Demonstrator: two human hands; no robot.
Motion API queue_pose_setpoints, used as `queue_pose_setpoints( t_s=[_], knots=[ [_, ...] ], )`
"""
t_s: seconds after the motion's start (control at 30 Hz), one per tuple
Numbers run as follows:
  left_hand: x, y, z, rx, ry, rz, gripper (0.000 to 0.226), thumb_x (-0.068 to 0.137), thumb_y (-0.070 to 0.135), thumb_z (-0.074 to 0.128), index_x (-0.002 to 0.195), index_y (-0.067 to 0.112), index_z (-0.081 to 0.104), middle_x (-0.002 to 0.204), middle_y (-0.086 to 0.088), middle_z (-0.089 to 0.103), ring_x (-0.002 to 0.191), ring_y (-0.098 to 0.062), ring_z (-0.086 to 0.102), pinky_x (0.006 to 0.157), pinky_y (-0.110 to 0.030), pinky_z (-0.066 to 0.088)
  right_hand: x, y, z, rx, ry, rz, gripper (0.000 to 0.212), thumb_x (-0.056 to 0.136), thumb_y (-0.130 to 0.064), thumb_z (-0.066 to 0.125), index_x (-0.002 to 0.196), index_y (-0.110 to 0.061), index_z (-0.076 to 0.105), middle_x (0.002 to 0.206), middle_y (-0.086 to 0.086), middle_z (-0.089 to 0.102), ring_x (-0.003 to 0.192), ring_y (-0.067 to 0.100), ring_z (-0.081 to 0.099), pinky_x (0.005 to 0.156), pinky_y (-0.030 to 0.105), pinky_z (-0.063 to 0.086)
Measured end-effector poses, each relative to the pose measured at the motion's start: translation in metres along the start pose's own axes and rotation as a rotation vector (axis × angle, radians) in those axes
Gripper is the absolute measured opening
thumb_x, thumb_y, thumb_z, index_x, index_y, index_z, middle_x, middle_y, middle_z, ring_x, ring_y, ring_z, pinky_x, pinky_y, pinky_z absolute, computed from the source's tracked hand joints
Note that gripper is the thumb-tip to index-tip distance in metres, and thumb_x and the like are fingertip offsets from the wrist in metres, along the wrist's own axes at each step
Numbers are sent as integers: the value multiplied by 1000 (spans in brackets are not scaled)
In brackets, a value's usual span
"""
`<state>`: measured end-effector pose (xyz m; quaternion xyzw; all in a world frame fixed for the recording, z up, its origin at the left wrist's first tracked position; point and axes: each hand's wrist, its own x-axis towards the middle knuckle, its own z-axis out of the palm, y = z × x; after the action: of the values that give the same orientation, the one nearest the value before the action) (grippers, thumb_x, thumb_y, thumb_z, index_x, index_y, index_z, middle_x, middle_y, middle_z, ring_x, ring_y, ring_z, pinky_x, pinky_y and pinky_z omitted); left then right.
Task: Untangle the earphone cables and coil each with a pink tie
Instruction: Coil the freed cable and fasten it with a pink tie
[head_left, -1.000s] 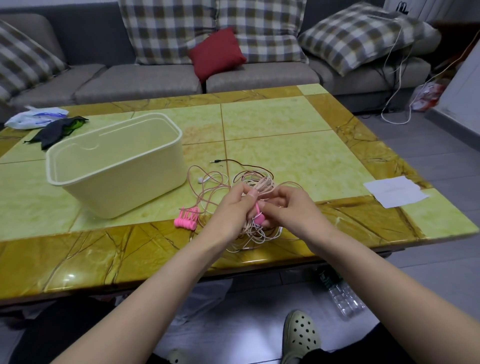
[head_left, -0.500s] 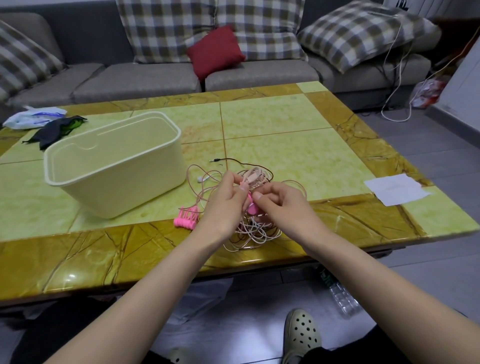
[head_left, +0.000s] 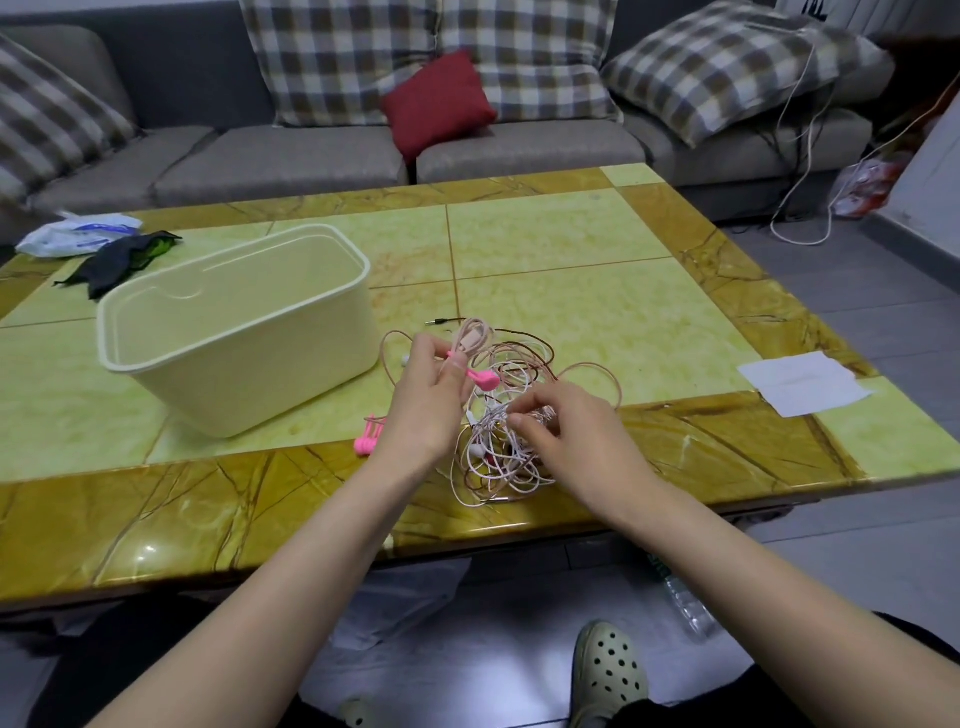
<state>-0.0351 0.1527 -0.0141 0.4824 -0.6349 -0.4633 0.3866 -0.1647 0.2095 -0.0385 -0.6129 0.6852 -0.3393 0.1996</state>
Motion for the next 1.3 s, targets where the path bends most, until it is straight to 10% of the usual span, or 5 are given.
queue_pose_setpoints(
  t_s=[0.47, 0.77, 1.3],
  knots=[
    [-11, 2, 5, -118, -186, -23, 18, 102, 16, 33, 85, 13, 39, 52, 7, 40, 43, -7, 30, 44, -20, 25, 5, -14, -5, 392, -5, 91, 3, 89, -24, 62, 86, -24, 63, 84, 5, 71, 74, 23, 69, 71, 44, 57],
    [-18, -8, 8, -23, -253, -78, 19, 102, 22, 34, 88, 16, 46, 50, 10, 45, 58, -17, 35, 53, -29, 26, 4, -14, -13, 504, 29, 83, 26, 71, 3, 77, 73, -18, 62, 65, -6, 67, 57, -2, 63, 61, 11, 51],
    [-25, -5, 12, 74, -326, -147, 22, 102, 22, 33, 82, 16, 39, 63, 4, 38, 50, -6, 30, 46, -18, 25, 1, -8, -14, 216, 37, 15, 30, 70, -3, 78, 68, -25, 58, 65, -11, 62, 64, 4, 65, 58, 11, 48]
  ],
)
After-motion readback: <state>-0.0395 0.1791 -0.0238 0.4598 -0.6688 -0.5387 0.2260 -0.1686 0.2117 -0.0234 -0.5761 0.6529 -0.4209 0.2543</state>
